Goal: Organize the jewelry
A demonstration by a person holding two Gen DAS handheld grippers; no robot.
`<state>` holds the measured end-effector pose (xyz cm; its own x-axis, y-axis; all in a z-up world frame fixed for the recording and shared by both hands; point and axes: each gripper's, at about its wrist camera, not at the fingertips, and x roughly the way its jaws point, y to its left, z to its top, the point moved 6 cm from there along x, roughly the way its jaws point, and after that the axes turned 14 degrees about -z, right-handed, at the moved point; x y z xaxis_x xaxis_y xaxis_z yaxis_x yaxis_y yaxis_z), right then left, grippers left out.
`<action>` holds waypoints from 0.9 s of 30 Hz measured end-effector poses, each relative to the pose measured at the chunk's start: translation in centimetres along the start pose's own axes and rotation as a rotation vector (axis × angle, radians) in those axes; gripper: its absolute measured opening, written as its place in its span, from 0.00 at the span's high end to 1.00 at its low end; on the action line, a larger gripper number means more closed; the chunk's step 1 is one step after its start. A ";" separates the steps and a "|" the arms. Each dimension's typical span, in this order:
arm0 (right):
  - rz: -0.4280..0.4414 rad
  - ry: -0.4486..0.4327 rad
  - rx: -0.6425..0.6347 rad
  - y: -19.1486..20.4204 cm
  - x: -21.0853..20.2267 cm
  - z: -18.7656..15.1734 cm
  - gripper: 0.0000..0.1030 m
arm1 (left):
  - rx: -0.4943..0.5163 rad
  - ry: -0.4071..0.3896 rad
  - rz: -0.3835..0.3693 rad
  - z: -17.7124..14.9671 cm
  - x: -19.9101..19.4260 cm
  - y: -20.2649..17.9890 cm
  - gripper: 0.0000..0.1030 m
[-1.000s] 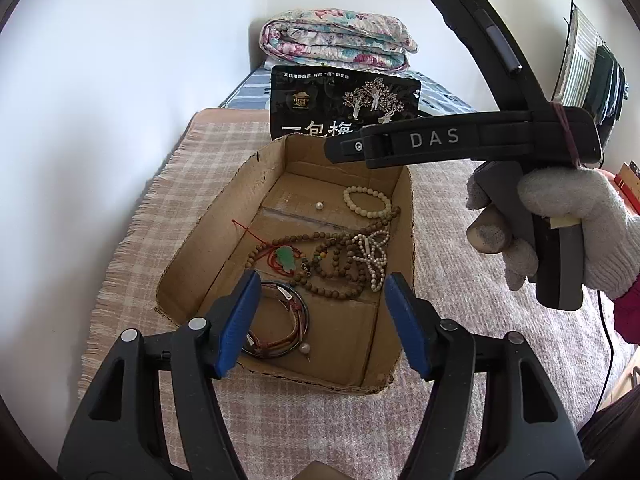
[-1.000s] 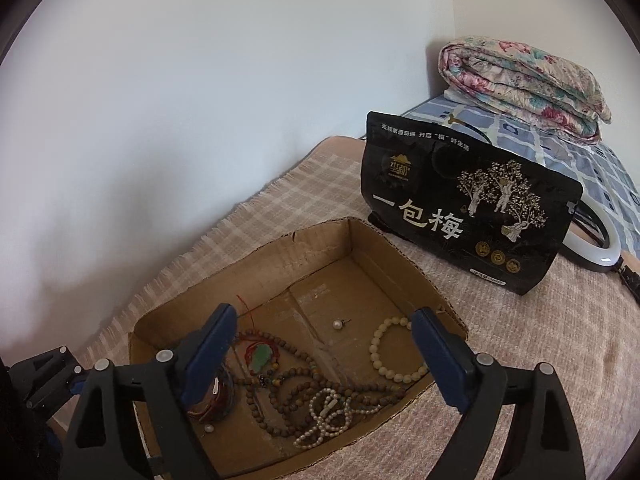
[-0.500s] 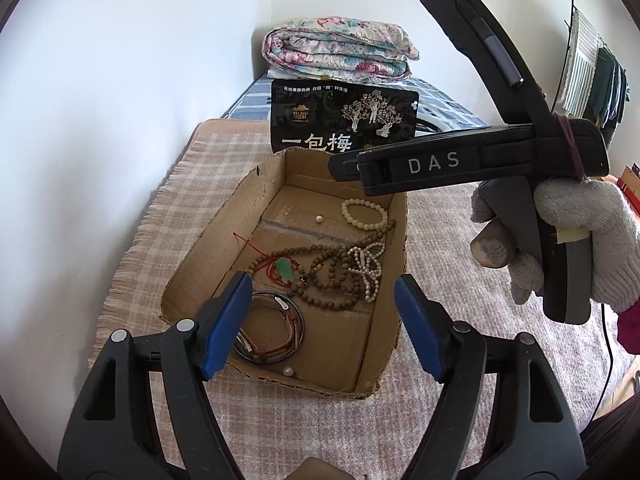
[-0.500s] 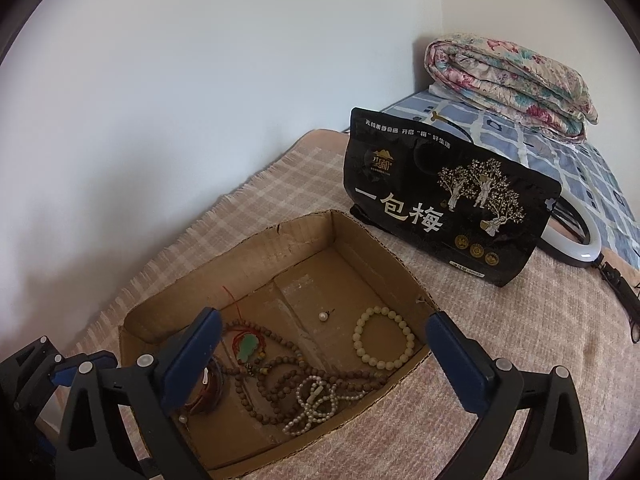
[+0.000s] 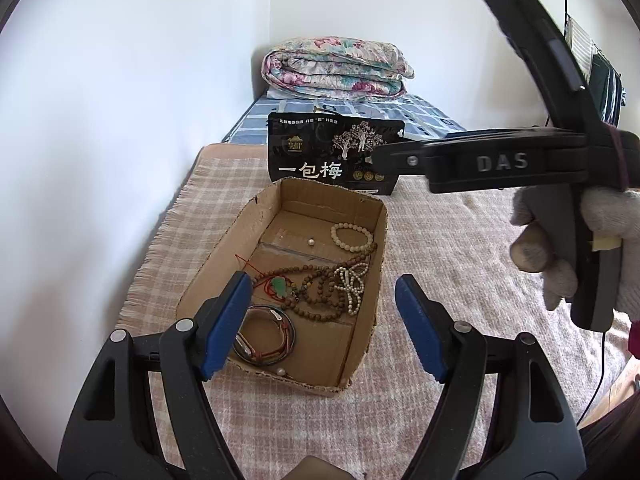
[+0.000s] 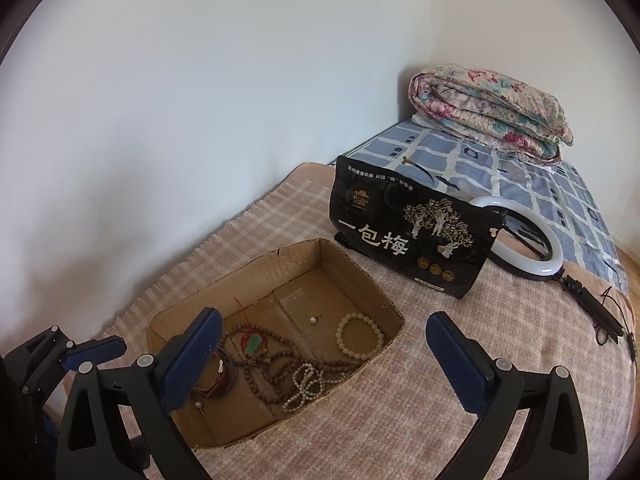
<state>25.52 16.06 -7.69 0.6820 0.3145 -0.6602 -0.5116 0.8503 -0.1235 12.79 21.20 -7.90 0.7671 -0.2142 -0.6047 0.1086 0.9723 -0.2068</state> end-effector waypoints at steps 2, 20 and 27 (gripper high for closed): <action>-0.005 -0.010 0.010 -0.8 -1.3 -0.2 0.00 | 0.002 -0.004 0.000 0.2 -0.8 -0.5 0.26; -0.076 -0.071 0.058 -6.7 -10.7 -5.6 0.00 | 0.013 -0.070 0.105 2.4 -6.8 -3.0 0.14; -0.077 -0.072 0.045 -6.7 -12.0 -8.4 0.00 | 0.021 -0.099 0.108 2.4 -7.4 -3.8 0.07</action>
<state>16.36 3.03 -5.18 0.7550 0.2755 -0.5950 -0.4331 0.8908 -0.1371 8.18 19.30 -0.76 0.8337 -0.0995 -0.5432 0.0347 0.9911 -0.1282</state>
